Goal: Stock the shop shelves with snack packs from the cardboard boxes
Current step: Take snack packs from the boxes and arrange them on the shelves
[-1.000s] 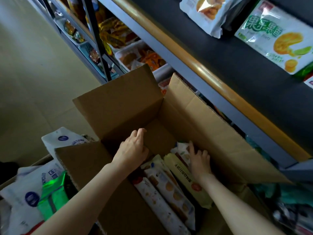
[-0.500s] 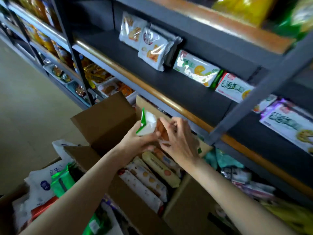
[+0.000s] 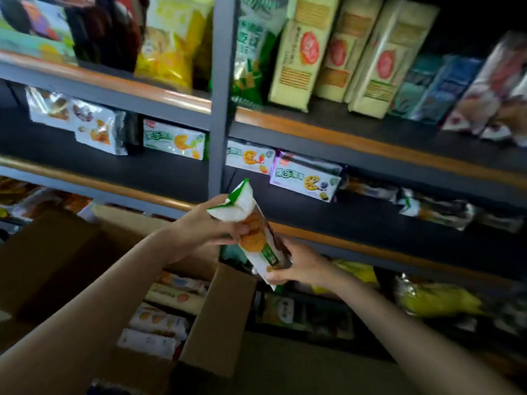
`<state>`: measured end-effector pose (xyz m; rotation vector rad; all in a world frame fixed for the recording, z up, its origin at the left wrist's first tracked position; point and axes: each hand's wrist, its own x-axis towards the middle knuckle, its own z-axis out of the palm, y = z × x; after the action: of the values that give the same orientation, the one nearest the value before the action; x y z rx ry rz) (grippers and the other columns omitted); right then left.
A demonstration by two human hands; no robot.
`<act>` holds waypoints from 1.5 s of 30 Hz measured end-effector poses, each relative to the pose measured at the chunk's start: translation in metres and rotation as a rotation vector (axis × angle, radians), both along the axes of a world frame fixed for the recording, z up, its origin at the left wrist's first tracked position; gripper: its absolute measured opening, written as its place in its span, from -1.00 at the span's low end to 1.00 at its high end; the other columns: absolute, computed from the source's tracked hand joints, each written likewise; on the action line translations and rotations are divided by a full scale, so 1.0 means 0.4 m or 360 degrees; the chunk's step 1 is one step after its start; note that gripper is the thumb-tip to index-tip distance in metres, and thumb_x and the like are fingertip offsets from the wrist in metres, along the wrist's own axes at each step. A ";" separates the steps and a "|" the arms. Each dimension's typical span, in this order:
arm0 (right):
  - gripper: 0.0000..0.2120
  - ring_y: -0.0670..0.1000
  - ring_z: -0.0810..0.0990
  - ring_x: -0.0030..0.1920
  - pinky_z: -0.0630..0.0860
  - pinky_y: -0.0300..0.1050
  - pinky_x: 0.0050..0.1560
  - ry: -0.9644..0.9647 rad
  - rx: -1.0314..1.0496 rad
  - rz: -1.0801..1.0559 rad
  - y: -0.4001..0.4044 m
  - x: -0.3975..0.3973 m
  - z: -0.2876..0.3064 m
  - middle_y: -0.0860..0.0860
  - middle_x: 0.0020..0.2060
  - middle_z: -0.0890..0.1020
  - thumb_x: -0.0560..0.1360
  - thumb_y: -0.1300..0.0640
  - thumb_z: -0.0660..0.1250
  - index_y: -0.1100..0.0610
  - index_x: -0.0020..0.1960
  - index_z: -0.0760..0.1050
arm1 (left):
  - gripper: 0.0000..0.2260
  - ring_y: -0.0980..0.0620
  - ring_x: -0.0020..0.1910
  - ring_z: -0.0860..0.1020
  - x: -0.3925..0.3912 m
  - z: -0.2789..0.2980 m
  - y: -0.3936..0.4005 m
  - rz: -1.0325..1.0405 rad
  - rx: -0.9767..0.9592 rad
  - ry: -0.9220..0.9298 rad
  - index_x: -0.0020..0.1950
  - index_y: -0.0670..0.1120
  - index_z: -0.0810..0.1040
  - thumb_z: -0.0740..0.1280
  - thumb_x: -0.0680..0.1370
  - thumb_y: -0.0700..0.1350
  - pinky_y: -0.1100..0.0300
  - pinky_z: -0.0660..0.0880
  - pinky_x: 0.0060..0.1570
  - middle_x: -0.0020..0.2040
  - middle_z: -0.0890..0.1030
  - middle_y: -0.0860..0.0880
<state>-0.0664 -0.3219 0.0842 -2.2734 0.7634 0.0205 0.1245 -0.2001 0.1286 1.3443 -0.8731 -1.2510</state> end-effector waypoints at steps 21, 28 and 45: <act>-0.38 0.22 0.30 0.26 0.24 0.09 0.25 0.0352 -0.1074 -0.0884 -0.714 -0.911 -0.071 0.10 0.25 0.41 0.37 0.11 0.48 0.10 0.36 0.33 | -0.85 -0.22 0.08 0.55 -0.761 -0.240 -0.733 0.0334 0.0206 -0.0841 0.02 -0.14 0.53 0.29 0.50 -0.32 0.03 0.45 0.06 0.01 0.59 -0.23; -0.32 0.15 0.27 0.40 0.25 0.06 0.37 0.0277 -0.0773 -0.0706 -1.004 -0.990 -0.187 0.11 0.39 0.33 0.40 0.16 0.47 0.16 0.43 0.26 | -0.58 -0.12 0.29 0.40 -1.021 -0.280 -0.972 0.0077 0.0196 -0.1365 0.36 -0.08 0.40 0.32 0.50 -0.20 0.14 0.34 0.18 0.34 0.41 -0.10; -0.29 0.25 0.09 0.42 0.04 0.19 0.42 0.0346 -0.1167 -0.0611 -1.021 -0.885 -0.206 0.17 0.45 0.09 0.43 0.22 0.38 0.10 0.47 0.11 | -0.67 -0.20 0.17 0.45 -0.990 -0.335 -0.931 0.0642 0.0094 -0.1588 0.26 -0.17 0.45 0.25 0.49 -0.25 -0.11 0.41 0.12 0.16 0.46 -0.17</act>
<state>-0.4203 -0.7302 0.0018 -2.7781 1.5061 -0.2298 -0.2714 -0.5727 -0.0053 2.1007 -1.1345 -0.2346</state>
